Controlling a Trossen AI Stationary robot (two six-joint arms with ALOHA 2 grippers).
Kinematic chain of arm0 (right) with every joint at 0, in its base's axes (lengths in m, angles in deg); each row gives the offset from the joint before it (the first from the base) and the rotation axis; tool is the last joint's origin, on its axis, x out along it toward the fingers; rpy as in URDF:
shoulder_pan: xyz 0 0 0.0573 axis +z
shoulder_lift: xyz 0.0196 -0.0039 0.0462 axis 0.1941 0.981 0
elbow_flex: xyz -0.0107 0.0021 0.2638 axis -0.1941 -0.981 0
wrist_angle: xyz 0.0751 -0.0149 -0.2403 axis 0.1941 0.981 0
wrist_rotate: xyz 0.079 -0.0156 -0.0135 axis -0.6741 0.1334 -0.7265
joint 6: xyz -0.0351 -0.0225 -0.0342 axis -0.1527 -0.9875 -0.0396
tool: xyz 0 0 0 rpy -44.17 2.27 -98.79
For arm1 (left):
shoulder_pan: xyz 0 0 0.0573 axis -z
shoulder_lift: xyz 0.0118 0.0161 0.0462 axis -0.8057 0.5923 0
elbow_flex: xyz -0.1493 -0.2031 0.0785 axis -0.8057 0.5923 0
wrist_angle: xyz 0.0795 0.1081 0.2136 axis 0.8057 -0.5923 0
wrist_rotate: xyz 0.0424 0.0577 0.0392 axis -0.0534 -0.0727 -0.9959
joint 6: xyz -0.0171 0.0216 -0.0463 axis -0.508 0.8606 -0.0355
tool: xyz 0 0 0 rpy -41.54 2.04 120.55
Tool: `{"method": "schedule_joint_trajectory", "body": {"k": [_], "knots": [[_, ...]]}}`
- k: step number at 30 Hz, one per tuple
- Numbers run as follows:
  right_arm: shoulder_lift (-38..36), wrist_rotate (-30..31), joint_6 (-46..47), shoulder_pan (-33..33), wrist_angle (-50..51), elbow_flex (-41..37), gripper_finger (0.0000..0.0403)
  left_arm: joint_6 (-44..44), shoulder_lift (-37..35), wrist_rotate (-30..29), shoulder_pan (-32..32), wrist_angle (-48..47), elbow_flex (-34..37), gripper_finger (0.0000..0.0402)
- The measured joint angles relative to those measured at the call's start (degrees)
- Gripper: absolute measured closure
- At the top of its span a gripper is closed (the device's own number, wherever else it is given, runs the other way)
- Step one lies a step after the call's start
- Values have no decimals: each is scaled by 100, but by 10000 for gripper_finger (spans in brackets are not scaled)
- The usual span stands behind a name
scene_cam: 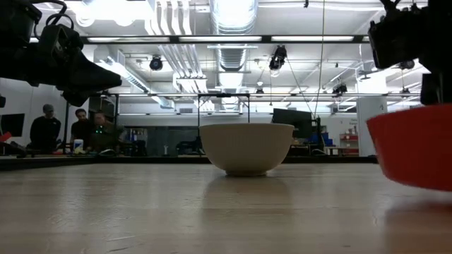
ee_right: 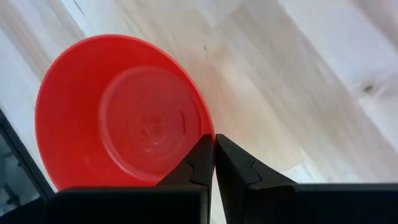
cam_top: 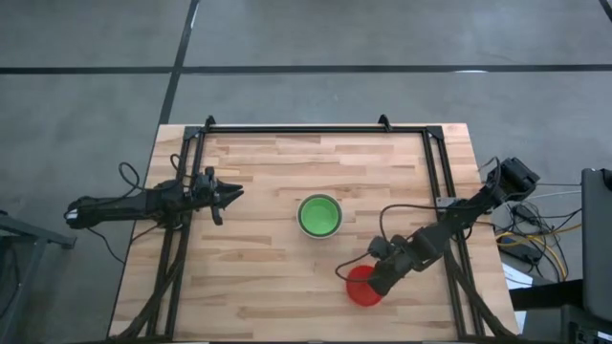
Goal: Nest bowls inside each other
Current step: Stack the red bowl on the green bowl
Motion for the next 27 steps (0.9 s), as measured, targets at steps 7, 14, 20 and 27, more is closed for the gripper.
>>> {"method": "schedule_joint_trajectory", "body": {"k": [7, 14, 20, 27], "knots": [[-94, 590, -470, -15, 641, 526, 394, -2, 0, 0, 1, -2, 0, 319], [-92, 1180, -1146, -227, 1199, 1069, 394, 0, 0, 0, -1, -2, 0, 319], [-87, 759, -1812, -765, 1469, 1463, 394, -2, 0, -1, 0, -2, 0, 319], [-87, 742, -2743, -1257, 1560, 2034, 394, 0, 0, 0, 1, -2, 0, 319]]}}
